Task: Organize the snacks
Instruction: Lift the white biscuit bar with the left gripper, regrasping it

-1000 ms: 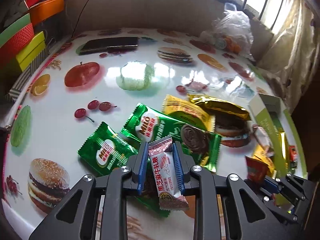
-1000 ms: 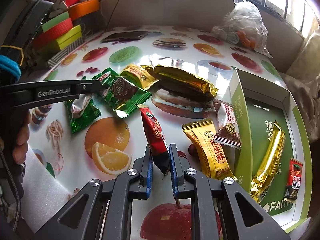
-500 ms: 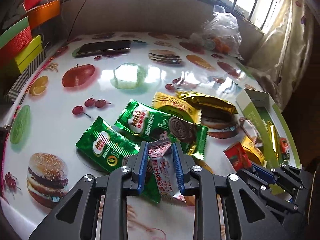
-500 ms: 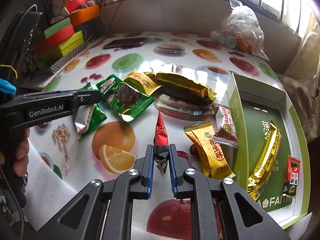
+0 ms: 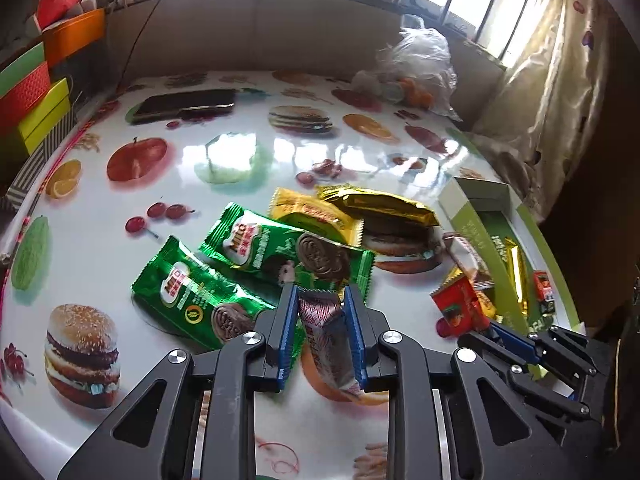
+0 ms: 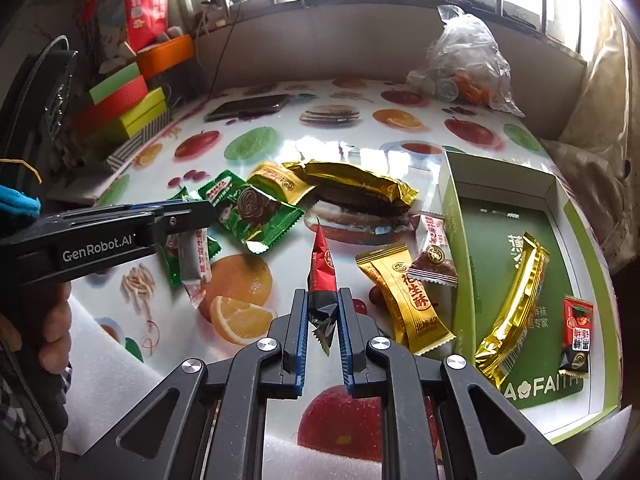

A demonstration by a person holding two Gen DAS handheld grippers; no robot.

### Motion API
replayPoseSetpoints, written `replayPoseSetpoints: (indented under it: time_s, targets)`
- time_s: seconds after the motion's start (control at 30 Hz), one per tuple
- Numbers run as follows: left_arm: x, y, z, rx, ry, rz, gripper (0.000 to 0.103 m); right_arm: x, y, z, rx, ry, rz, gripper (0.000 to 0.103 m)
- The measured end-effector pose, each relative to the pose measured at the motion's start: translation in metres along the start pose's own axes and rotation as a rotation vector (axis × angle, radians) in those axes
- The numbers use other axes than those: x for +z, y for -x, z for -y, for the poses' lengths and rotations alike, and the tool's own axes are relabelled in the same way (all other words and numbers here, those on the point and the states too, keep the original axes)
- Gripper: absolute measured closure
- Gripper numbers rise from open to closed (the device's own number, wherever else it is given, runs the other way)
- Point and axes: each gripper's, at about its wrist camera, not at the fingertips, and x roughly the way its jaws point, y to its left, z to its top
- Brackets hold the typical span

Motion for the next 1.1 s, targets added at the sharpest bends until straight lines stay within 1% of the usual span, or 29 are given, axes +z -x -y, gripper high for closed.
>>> replayPoseSetpoints:
  time_s: [0.13, 0.2, 0.33, 0.47, 0.6, 0.63, 0.67, 0.7, 0.77, 0.83, 0.93, 1.1]
  targets:
    - [0.002, 0.005, 0.007, -0.027, -0.015, 0.009, 0.079, 0.001, 0.008, 0.001, -0.004, -0.006, 0.015, 0.089]
    - [0.004, 0.006, 0.011, -0.033, -0.019, 0.010, 0.084, 0.001, 0.012, 0.002, -0.008, -0.008, 0.021, 0.089]
    - [0.006, 0.007, 0.019, -0.048, -0.028, 0.009, 0.084, 0.002, 0.023, 0.007, -0.016, -0.018, 0.041, 0.089]
    - [0.004, 0.004, 0.018, -0.036, -0.029, 0.001, 0.084, 0.002, 0.027, 0.011, -0.027, -0.027, 0.043, 0.089]
    - [-0.005, -0.009, 0.016, -0.005, -0.035, -0.053, 0.084, -0.001, 0.026, 0.011, -0.024, -0.028, 0.037, 0.089]
    - [-0.008, -0.012, 0.018, 0.002, -0.044, -0.063, 0.083, -0.001, 0.026, 0.011, -0.023, -0.027, 0.036, 0.089]
    - [-0.010, -0.014, 0.019, 0.001, -0.045, -0.077, 0.076, -0.001, 0.025, 0.010, -0.022, -0.027, 0.035, 0.089]
    - [-0.013, -0.018, 0.019, -0.002, -0.036, -0.093, 0.064, -0.002, 0.025, 0.010, -0.020, -0.027, 0.034, 0.089]
    - [-0.015, -0.022, 0.018, 0.000, -0.015, -0.113, 0.052, -0.001, 0.023, 0.009, -0.018, -0.028, 0.033, 0.089]
    - [-0.017, -0.027, 0.018, 0.040, -0.012, -0.125, 0.052, -0.001, 0.023, 0.009, -0.017, -0.027, 0.034, 0.089]
    - [-0.020, -0.033, 0.020, 0.043, -0.005, -0.150, 0.052, -0.001, 0.023, 0.010, -0.016, -0.028, 0.035, 0.089]
    - [-0.024, -0.037, 0.026, 0.084, -0.028, -0.149, 0.052, -0.003, 0.022, 0.011, -0.014, -0.032, 0.030, 0.089]
